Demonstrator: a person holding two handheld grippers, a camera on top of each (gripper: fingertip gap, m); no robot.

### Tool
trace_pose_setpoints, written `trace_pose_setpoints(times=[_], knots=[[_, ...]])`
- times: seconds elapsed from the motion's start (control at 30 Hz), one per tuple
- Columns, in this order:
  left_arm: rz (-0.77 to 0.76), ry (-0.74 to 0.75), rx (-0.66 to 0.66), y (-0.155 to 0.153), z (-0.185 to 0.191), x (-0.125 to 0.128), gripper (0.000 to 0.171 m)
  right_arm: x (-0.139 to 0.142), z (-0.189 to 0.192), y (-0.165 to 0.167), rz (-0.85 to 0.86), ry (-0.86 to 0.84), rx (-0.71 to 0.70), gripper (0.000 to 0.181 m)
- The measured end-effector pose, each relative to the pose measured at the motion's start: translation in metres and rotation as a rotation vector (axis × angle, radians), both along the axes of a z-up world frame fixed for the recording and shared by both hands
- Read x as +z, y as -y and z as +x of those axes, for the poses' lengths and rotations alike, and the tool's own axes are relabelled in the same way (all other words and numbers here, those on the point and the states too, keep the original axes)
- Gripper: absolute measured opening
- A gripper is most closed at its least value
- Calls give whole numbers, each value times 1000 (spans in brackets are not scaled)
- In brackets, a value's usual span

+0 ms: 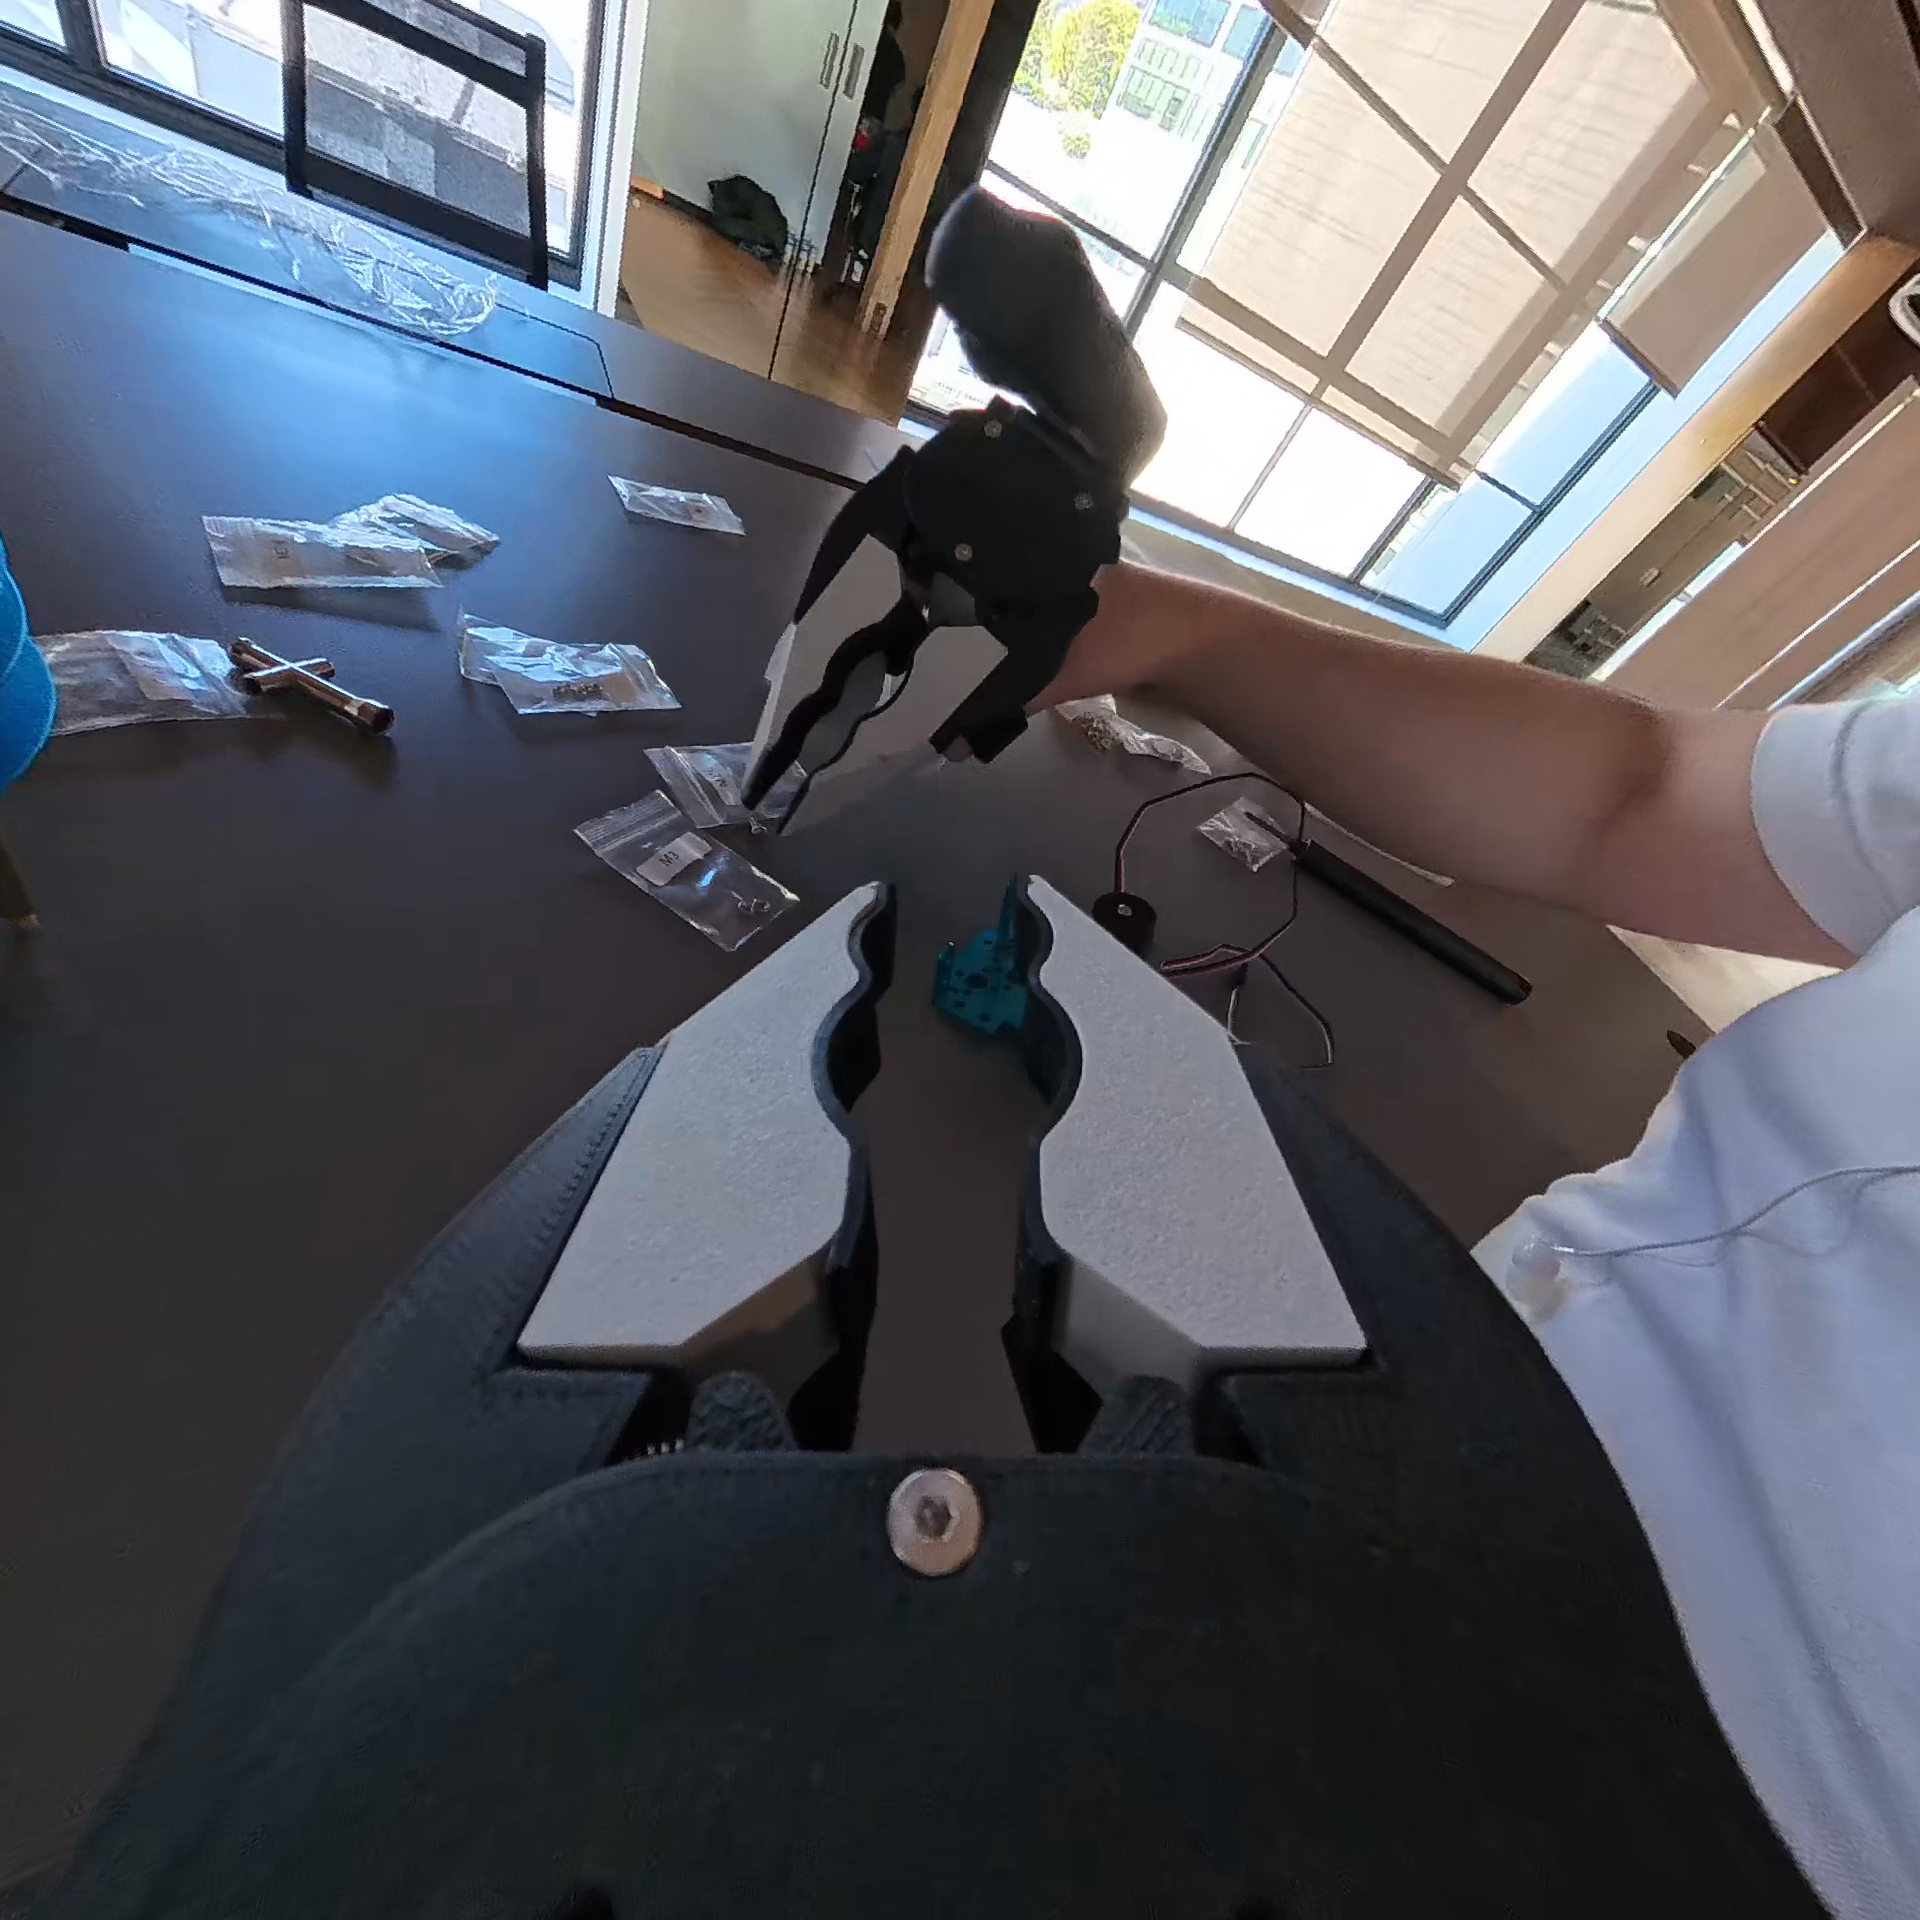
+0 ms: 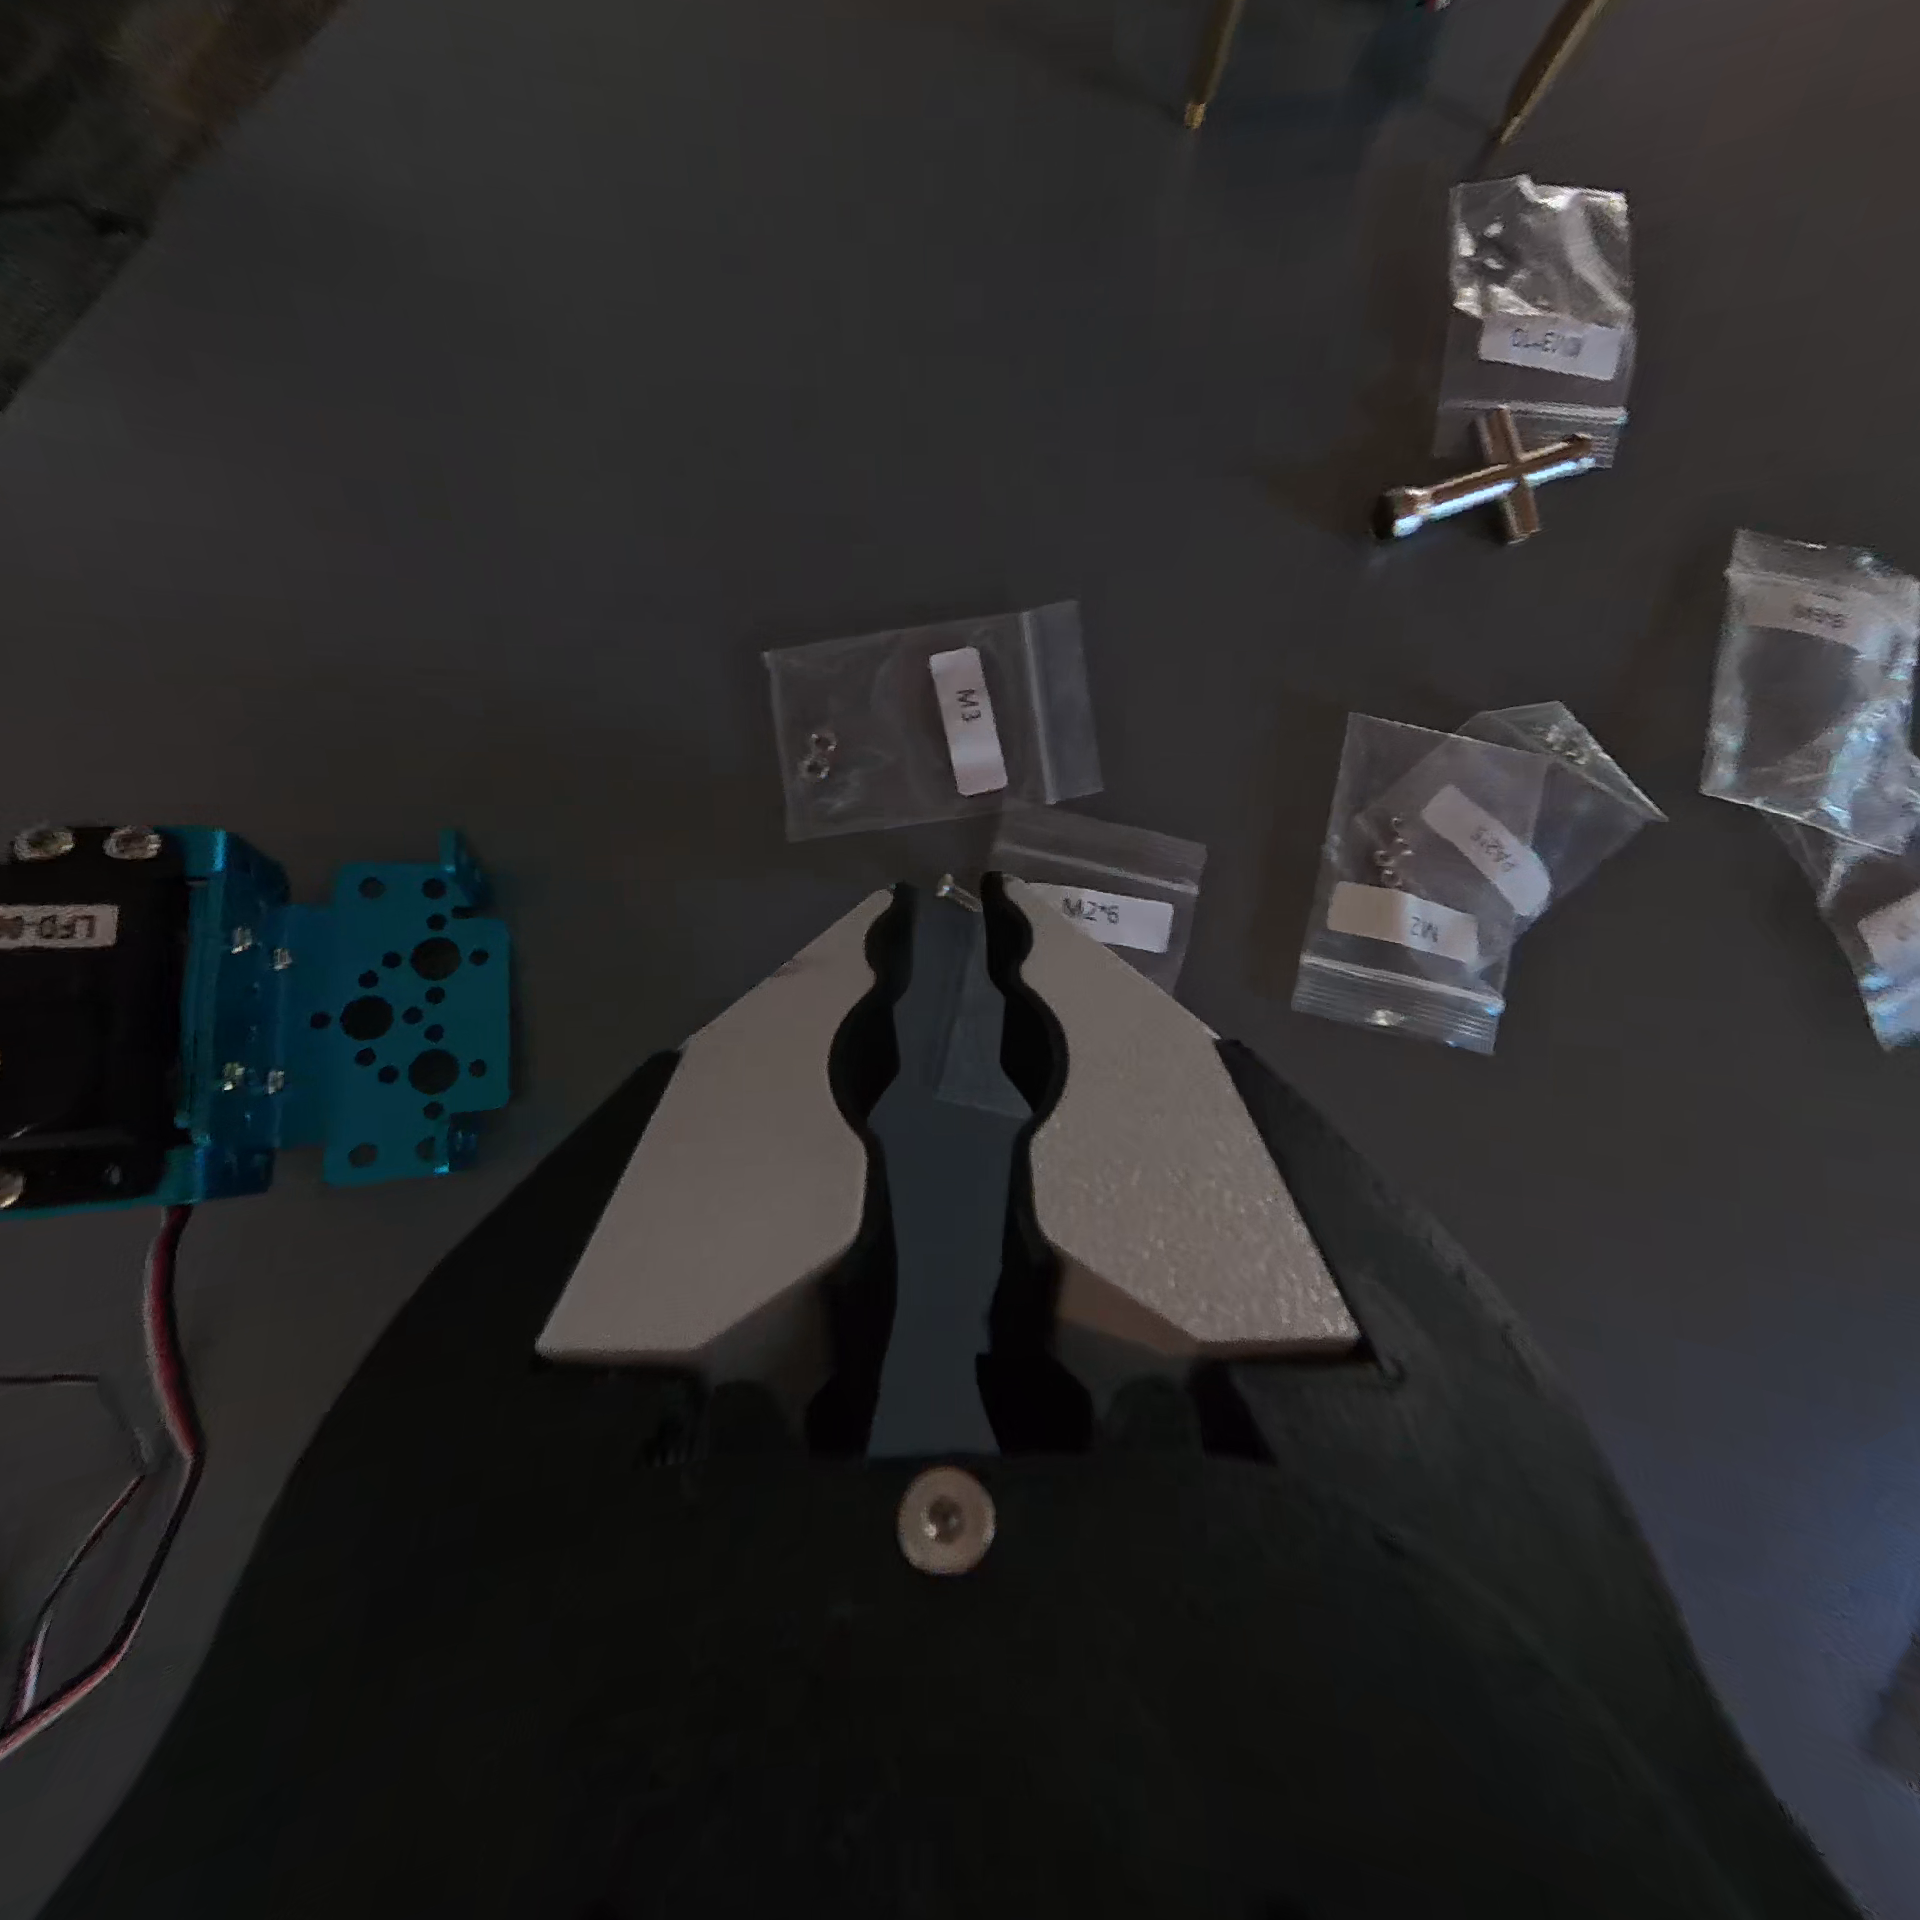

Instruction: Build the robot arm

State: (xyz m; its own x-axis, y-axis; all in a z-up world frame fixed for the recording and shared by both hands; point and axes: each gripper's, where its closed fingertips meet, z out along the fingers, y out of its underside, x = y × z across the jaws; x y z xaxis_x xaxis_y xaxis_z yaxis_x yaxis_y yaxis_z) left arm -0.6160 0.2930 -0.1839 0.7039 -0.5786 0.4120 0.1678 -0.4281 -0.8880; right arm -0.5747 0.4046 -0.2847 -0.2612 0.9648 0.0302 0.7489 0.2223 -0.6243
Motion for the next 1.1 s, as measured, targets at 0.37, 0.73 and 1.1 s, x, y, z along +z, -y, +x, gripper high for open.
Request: trace_pose_setpoints(times=[0.37, 0.73, 1.1], knots=[[-7, 48, -2, 1, 3, -3, 18, -4, 5, 3, -47, 94, 0, 6], [276, -32, -108, -25, 102, 58, 13, 185, 43, 85, -985, -638, -144, 4], [293, 169, -201, -10, 157, 108, 3, 215, 99, 100, -980, -857, -211, 3]])
